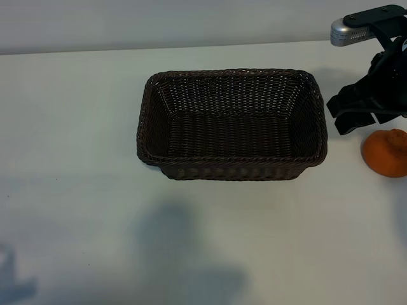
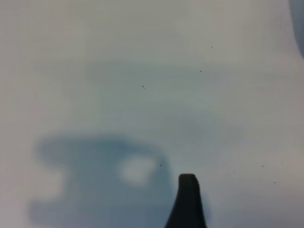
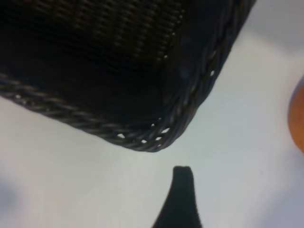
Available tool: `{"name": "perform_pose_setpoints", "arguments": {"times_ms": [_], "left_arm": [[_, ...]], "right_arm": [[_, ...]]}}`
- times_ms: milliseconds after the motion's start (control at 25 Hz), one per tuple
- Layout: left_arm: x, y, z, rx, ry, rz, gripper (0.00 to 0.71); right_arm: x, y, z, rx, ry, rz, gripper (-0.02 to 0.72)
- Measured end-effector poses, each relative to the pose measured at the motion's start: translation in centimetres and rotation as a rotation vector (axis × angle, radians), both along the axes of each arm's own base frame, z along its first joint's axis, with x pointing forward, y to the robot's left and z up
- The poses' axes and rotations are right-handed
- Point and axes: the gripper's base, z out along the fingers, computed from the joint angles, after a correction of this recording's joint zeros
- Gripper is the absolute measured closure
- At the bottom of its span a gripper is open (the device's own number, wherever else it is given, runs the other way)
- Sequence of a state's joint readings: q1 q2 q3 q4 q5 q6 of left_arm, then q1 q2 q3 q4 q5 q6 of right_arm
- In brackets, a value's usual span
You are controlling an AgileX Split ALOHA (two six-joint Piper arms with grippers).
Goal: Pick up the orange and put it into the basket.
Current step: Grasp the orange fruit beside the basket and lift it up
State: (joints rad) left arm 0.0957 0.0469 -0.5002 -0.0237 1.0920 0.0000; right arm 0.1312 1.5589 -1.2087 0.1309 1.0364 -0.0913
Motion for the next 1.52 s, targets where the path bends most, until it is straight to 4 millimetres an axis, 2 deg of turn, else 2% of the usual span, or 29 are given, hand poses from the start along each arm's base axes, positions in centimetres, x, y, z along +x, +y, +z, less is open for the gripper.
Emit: {"name": "perform_pose_setpoints", "arguments": {"times_ms": [280, 440, 680, 800, 1120, 1520], "left_arm": [[-0.5, 0.0, 0.0, 0.003, -0.036, -0.043, 0.115], [-0.8, 0.0, -0.1, 0.003, -0.053, -0.092, 0.115], [-0.8, 0.1, -0.1, 0.002, -0.055, -0.107, 0.116], [-0.8, 0.1, -0.1, 0.002, -0.055, -0.107, 0.116], [-0.8, 0.1, -0.1, 0.002, -0.055, -0.107, 0.116], [-0.8, 0.1, -0.1, -0.002, -0.055, -0.104, 0.116]], "right_arm": [[0.4, -1.1, 0.0, -0.095, -0.032, -0.096, 0.109], [0.9, -2.5, -0.7, -0.125, -0.017, -0.154, 0.109], [2.4, -5.8, -3.4, -0.137, 0.05, -0.257, 0.109], [3.0, -6.8, -4.9, -0.128, 0.087, -0.284, 0.109], [4.2, -6.7, -8.7, -0.092, 0.166, -0.257, 0.109], [5.3, -7.1, -11.3, -0.118, 0.163, -0.284, 0.109]]}}
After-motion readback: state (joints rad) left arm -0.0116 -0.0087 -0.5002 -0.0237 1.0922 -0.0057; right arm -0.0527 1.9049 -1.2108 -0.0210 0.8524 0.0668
